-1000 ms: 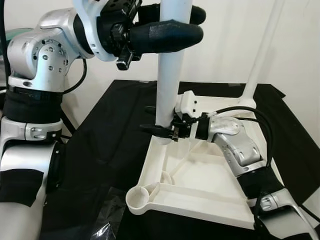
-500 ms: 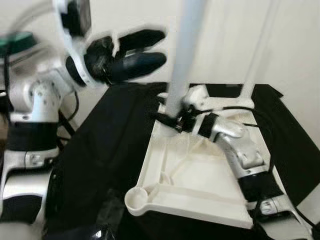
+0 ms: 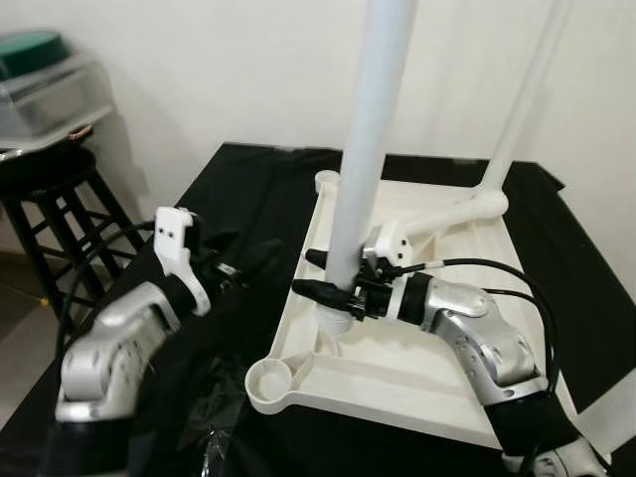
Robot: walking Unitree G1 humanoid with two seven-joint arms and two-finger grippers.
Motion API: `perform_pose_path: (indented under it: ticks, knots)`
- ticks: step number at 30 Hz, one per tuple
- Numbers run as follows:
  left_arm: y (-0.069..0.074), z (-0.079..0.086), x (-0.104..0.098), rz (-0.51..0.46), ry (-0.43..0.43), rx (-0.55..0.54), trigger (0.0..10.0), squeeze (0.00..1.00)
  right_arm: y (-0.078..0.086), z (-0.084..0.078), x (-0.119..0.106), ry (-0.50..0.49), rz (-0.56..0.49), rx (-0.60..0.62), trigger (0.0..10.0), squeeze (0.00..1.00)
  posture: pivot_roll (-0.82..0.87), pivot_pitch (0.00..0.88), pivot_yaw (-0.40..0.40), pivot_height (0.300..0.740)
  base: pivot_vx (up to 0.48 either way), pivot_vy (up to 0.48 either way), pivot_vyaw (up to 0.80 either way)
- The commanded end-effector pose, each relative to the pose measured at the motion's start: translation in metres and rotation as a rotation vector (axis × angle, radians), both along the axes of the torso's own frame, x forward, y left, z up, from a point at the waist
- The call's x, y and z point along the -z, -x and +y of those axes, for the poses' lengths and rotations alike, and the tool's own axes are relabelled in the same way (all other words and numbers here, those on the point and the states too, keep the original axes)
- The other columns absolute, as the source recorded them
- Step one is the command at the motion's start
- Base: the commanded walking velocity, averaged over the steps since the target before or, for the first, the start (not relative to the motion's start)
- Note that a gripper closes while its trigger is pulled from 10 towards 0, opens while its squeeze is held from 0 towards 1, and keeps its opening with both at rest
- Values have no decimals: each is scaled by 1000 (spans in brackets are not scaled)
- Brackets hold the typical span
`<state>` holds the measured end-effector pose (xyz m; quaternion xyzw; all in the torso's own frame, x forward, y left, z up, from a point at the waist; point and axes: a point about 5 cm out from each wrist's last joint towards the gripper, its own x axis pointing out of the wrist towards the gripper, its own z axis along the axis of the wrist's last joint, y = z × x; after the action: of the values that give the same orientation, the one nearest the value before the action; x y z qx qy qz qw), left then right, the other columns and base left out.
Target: Building children table
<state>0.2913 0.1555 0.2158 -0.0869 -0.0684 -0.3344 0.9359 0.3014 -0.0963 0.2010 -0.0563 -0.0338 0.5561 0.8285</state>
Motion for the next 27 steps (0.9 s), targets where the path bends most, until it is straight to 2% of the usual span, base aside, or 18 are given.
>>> perform_pose_path:
  ticks: [1,2,4,6,11,14,19,27]
  knots:
    - [7,-9,6,12,-11,-5,10000,0,8,3,-3,-37,19,-36,10000,0,43,0,0,740,0,476,0]
    - [7,-9,6,12,-11,-5,10000,0,8,3,-3,-37,19,-36,10000,0,43,0,0,740,0,476,0]
    - [13,-18,11,21,-10,-10,10000,0,19,2,-3,-58,53,-108,10000,0,39,0,1,740,0,476,0]
    - [15,-20,13,21,-13,-25,10000,0,24,2,-4,-63,65,-136,10000,0,39,0,1,740,0,476,0]
    - [17,-13,14,-12,-83,-97,10000,0,35,-2,-3,-47,100,-209,10000,0,40,0,5,740,0,256,0]
    - [20,-6,17,-10,-141,-140,10000,0,41,-10,2,14,131,-270,10000,0,46,0,3,740,0,0,0]
    - [28,-4,23,0,-214,-153,10000,0,41,-19,3,37,151,-281,10000,0,51,0,0,740,0,0,0]
    - [35,1,25,14,-224,-206,10000,0,40,-26,-4,10,161,-262,10000,0,55,0,0,740,0,0,0]
